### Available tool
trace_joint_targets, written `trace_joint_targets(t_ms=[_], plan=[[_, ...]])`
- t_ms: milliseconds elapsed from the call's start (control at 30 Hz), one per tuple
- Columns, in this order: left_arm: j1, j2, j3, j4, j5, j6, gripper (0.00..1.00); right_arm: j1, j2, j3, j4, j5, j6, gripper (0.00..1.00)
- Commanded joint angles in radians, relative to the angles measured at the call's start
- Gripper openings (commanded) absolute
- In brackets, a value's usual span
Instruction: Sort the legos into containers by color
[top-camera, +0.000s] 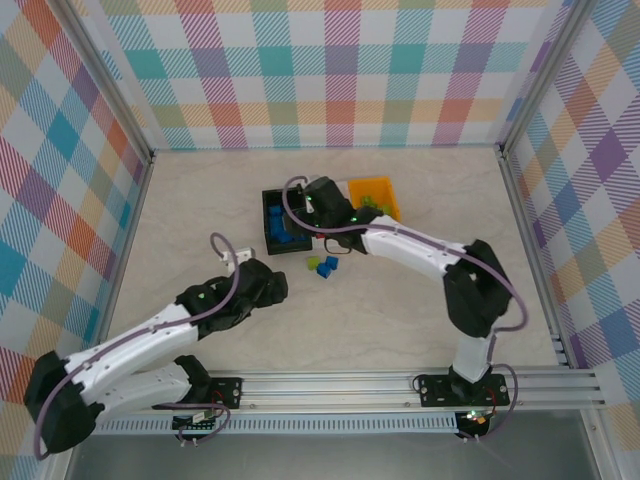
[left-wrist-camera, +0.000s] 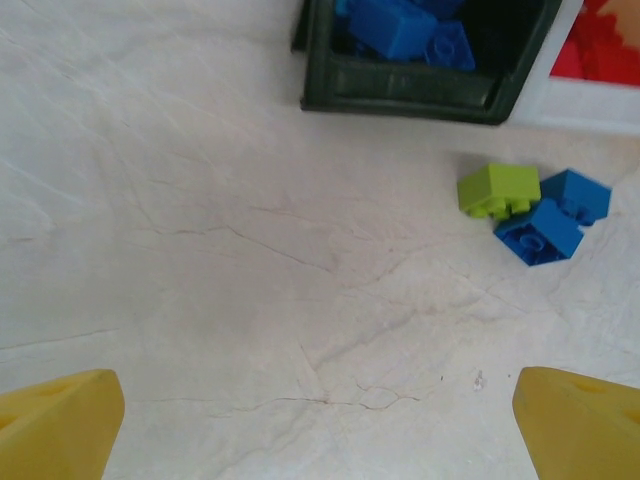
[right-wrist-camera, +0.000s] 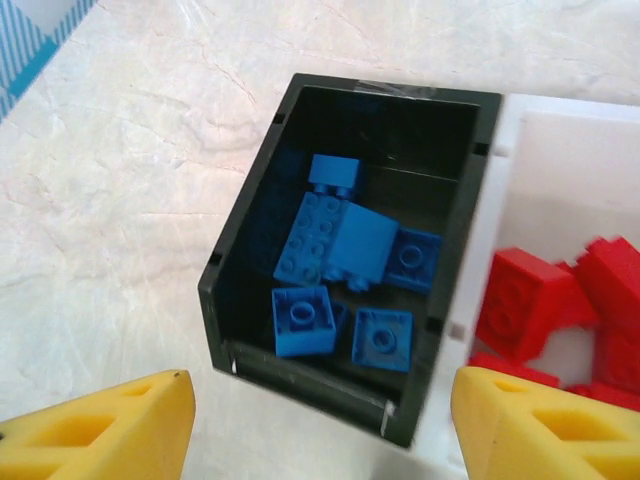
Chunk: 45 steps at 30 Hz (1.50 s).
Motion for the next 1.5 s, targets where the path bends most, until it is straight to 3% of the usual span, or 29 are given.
trace_joint_targets(t_ms=[0, 333, 533, 700, 900, 1133, 1467], plan=[[0.016, 0.115, 0.061, 0.091, 0.082, 0.029, 1.0, -0.03, -0.077, -0.116, -0.011, -0.023, 0.033, 0.69], [0.014, 0.553, 0.264, 0.236, 0.182, 0.098, 0.92, -0.095, -0.336, -0.449, 0.006, 0.004, 0.11, 0.69], [-0.002, 0.719, 0.395, 0.255, 0.159, 0.103, 0.94, -0.138, -0.461, -0.54, 0.0, 0.019, 0.123, 0.69], [-0.004, 0.829, 0.479, 0.246, 0.149, 0.11, 0.83, -0.166, -0.522, -0.585, -0.01, 0.021, 0.118, 0.69], [-0.009, 0.882, 0.499, 0.217, 0.12, 0.117, 0.72, -0.191, -0.566, -0.623, -0.002, 0.007, 0.12, 0.69], [-0.008, 0.852, 0.439, 0.201, 0.096, 0.104, 0.47, -0.202, -0.585, -0.635, 0.012, 0.001, 0.12, 0.69], [-0.011, 0.727, 0.324, 0.159, 0.083, 0.089, 0.41, -0.206, -0.602, -0.64, 0.016, -0.012, 0.124, 0.69]])
